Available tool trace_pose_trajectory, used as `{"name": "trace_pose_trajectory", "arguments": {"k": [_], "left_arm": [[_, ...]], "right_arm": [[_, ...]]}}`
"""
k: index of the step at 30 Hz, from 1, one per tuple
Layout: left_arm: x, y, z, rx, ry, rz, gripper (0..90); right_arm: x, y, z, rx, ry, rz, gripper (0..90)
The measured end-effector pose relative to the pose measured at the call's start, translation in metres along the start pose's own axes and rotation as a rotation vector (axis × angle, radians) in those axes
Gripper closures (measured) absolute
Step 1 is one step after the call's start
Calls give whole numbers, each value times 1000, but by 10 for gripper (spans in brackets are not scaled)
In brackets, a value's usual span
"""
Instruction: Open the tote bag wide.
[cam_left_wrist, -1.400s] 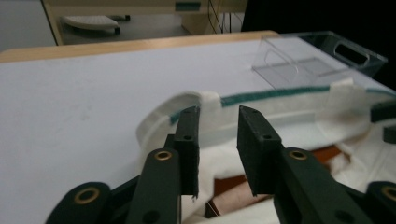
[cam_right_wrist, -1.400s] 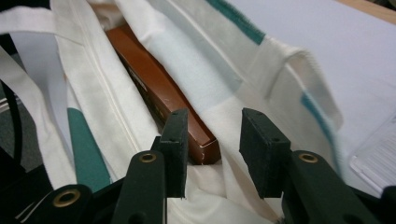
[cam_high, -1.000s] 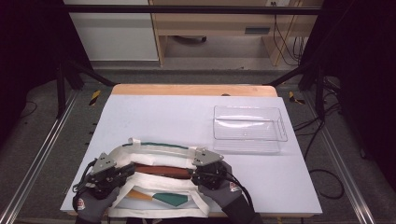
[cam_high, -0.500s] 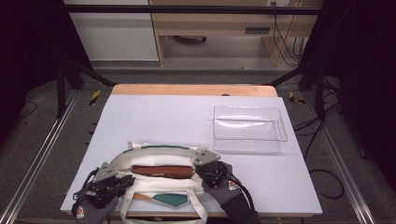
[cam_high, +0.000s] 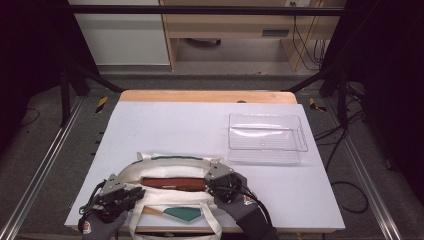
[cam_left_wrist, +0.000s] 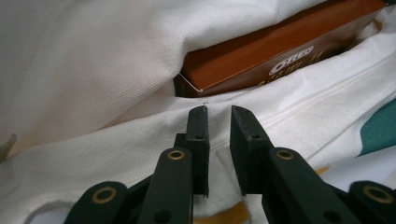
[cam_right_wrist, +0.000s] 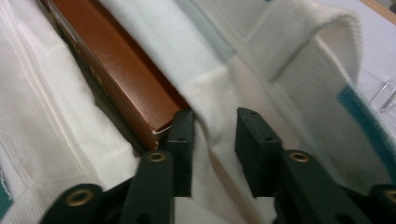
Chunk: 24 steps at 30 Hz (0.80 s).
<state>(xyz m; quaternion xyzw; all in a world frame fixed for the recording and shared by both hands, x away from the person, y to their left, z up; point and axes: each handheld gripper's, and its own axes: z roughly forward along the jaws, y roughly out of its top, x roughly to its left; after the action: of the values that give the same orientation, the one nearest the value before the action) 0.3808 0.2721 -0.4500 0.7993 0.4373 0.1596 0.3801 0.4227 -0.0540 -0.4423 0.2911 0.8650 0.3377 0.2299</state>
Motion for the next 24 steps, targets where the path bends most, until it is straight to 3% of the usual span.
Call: {"name": "trace_pose_trajectory", "arguments": {"k": [2, 4, 6, 10, 17, 20, 24], "left_arm": [[-1, -1, 1, 10, 9, 9, 793], [-2, -1, 2, 20, 10, 15, 819], [-2, -1, 4, 34, 3, 18, 838], [-2, -2, 6, 51, 1, 26, 863], [-4, -3, 9, 57, 10, 31, 866], [-4, -3, 9, 55, 11, 32, 865], [-4, -2, 7, 44, -1, 28, 846]], "right_arm": [[0, 0, 0, 4, 1, -6, 861], [0, 1, 1, 2, -3, -7, 881], [-2, 3, -2, 0, -7, 1, 885], [-10, 9, -5, -32, -8, 66, 884], [-18, 6, 21, 48, -13, 149, 871], [-19, 5, 29, 82, -6, 158, 861], [-19, 1, 29, 61, -7, 165, 820]]}}
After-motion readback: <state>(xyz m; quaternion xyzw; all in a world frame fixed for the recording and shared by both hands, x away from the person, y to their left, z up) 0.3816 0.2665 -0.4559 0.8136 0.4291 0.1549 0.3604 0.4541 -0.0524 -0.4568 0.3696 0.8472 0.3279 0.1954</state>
